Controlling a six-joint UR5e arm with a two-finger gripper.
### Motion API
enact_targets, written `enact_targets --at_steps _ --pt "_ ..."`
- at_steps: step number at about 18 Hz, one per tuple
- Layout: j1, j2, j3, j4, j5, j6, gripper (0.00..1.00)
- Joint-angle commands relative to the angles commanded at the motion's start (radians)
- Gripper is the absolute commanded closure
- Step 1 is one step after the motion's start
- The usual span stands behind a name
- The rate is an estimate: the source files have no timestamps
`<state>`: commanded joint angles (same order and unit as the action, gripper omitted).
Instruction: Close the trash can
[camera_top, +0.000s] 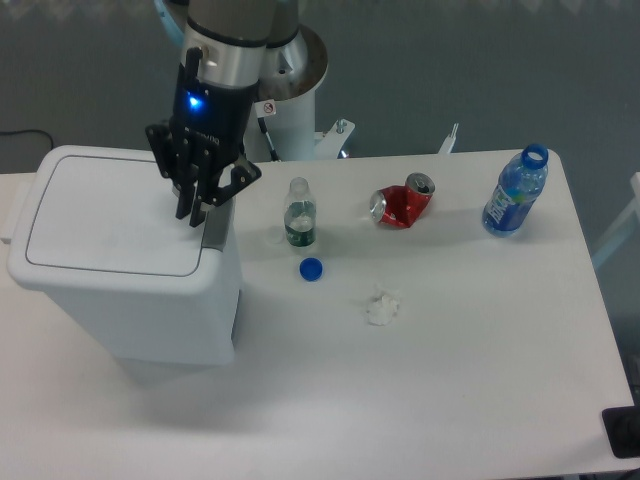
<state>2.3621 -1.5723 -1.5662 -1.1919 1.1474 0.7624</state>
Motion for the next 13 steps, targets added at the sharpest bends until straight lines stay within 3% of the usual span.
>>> enact_targets --at_steps 3,6,9,13 --pt "0.107 -0.012 0.000 0.011 0.005 0.029 0.00" --pt "0.225 -0.060 0.005 0.009 0.005 0.162 0.00" --pt "0.285 -0.164 0.026 0.017 0.040 0.257 0.00" --pt "0.299 -0.287 0.078 0.017 0.237 0.425 0.00"
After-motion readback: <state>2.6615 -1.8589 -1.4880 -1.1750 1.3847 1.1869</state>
